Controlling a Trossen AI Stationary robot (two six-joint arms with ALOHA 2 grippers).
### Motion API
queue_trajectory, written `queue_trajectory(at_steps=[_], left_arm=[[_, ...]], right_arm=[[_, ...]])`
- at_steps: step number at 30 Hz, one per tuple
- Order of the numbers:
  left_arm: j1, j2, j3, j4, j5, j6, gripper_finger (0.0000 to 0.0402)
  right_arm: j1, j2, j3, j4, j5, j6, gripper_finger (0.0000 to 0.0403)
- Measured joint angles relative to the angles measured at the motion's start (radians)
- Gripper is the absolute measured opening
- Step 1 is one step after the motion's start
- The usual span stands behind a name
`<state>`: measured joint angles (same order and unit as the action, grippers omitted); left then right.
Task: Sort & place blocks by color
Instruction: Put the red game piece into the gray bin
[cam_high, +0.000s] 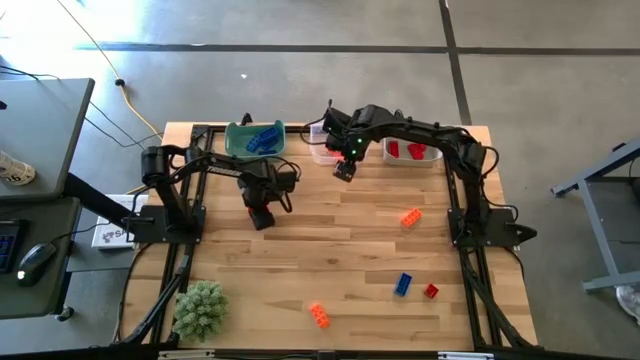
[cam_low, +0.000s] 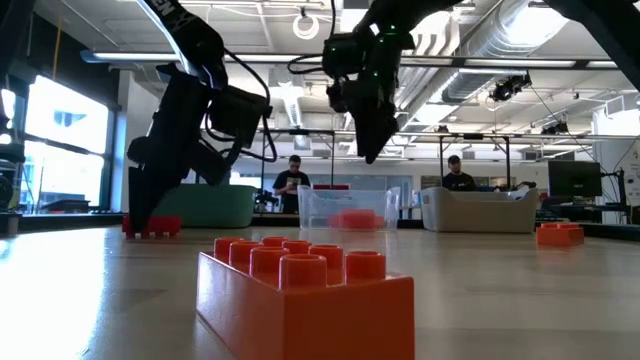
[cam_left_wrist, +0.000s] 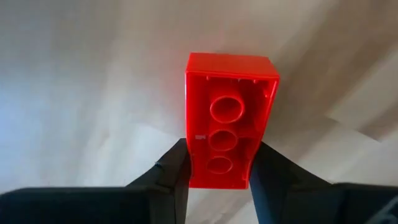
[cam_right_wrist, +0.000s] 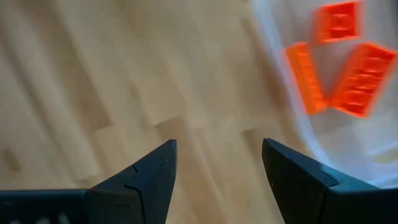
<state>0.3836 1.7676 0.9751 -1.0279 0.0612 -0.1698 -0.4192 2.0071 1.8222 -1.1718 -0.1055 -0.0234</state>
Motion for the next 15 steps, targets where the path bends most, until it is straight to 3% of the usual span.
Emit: queue_trajectory(at_steps=[10, 15], left_arm=[[-0.007, -0.081, 0.0, 0.037, 0.276, 0.103, 0.0106], [-0.008, -0.147, 0.0, 0.082, 0.322, 0.097, 0.0107]], right_arm=[[0.12, 0.0, 0.159, -0.111, -0.059, 0.019, 0.0224], [0.172, 0.0, 0.297, -0.158, -0.086, 0.02, 0.0224]])
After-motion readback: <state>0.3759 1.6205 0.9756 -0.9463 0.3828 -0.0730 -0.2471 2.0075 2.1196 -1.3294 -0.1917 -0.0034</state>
